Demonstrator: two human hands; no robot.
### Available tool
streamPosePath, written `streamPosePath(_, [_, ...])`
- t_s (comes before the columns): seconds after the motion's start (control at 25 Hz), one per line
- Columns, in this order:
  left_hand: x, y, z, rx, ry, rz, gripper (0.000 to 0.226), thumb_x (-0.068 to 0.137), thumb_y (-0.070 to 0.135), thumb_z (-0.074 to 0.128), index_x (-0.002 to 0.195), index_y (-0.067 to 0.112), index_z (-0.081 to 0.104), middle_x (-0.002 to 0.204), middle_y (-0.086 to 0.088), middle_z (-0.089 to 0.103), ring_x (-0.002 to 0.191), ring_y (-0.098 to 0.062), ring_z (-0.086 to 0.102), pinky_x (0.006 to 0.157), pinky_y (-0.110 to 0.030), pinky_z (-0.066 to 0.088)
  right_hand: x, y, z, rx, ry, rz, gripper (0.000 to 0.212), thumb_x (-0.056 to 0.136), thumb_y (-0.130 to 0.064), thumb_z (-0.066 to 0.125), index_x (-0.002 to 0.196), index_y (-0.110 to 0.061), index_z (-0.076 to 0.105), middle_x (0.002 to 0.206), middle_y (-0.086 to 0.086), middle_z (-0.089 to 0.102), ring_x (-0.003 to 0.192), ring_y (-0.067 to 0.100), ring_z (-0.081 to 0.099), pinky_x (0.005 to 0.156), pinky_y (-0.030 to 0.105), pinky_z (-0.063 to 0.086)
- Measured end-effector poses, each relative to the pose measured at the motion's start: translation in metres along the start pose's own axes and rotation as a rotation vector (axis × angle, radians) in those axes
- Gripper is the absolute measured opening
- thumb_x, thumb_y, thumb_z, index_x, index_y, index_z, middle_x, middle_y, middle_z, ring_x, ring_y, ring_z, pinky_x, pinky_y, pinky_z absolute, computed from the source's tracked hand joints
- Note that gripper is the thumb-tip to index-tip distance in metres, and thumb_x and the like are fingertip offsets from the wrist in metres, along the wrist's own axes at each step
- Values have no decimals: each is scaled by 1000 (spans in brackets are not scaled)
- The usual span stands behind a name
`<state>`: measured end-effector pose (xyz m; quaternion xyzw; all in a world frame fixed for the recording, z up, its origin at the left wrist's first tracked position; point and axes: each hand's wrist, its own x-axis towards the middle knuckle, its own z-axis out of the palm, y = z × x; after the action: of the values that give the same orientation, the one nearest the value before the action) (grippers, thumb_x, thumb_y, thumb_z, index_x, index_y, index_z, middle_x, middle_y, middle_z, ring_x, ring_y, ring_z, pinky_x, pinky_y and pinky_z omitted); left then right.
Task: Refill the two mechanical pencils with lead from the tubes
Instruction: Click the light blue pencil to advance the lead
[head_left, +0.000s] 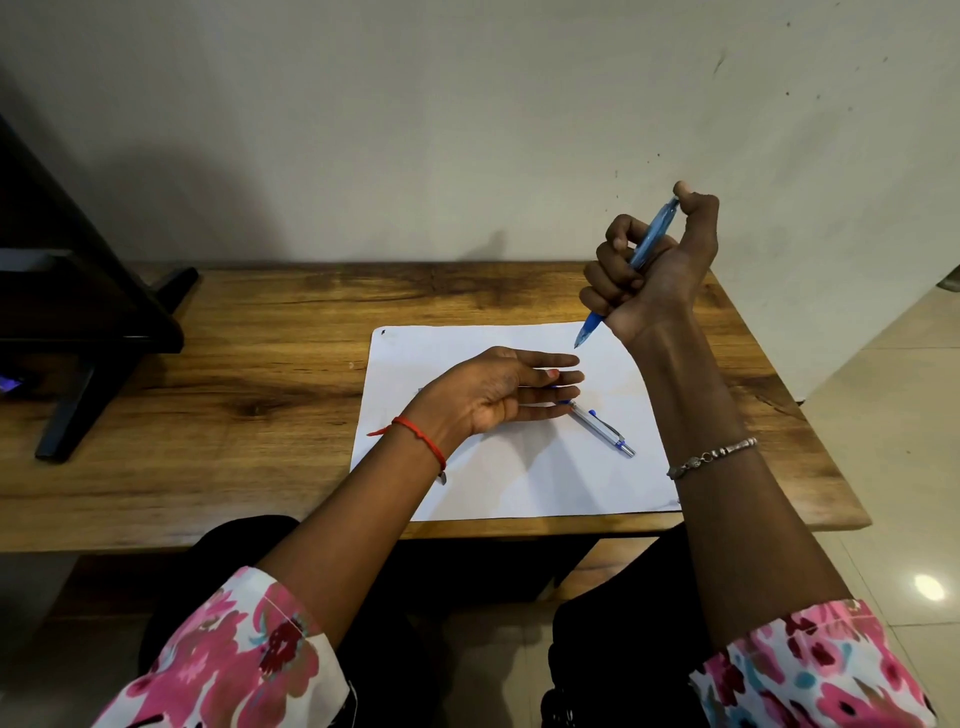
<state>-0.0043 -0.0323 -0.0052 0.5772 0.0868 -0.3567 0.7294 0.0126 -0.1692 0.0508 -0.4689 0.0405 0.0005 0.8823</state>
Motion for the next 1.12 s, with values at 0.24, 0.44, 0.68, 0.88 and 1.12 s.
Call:
streamPosePath(0.24, [-1, 1, 0, 0, -3, -2, 23, 91, -4, 46, 92, 4, 67, 76, -5, 73, 73, -17, 69, 70, -29, 58, 0, 0, -1, 19, 7, 3, 61, 88, -58, 26, 53, -11, 43, 38, -6, 19, 40, 10, 10, 42, 17, 14])
streamPosePath(0.44, [-1, 1, 0, 0, -4, 1, 22, 91, -4, 47, 93, 4, 67, 76, -5, 73, 76, -18, 68, 70, -29, 58, 0, 0, -1, 38, 18, 3, 62, 87, -59, 26, 52, -11, 45, 38, -5, 18, 43, 11, 8, 42, 17, 13])
streamPosePath(0.68, [-1, 0, 0, -8, -4, 13, 19, 91, -3, 47, 97, 1, 65, 75, -5, 72, 68, -15, 69, 68, -28, 58, 0, 2, -1, 61, 18, 2, 61, 87, -58, 26, 55, -11, 45, 38, -5, 19, 44, 11, 8, 44, 19, 11])
streamPosePath(0.88, [-1, 0, 0, -17, -12, 17, 17, 90, -2, 49, 98, -1, 64, 70, -4, 73, 64, -14, 70, 68, -28, 58, 0, 3, -2, 60, 25, -2, 61, 88, -58, 25, 55, -11, 45, 37, -5, 21, 41, 10, 10, 44, 18, 13])
streamPosePath(1.12, [-2, 0, 0, -18, -12, 21, 16, 89, -2, 50, 96, 0, 65, 71, -4, 73, 66, -15, 70, 70, -29, 58, 0, 2, -1, 40, 33, -3, 61, 88, -57, 26, 55, -11, 46, 37, -5, 20, 41, 11, 10, 45, 19, 11])
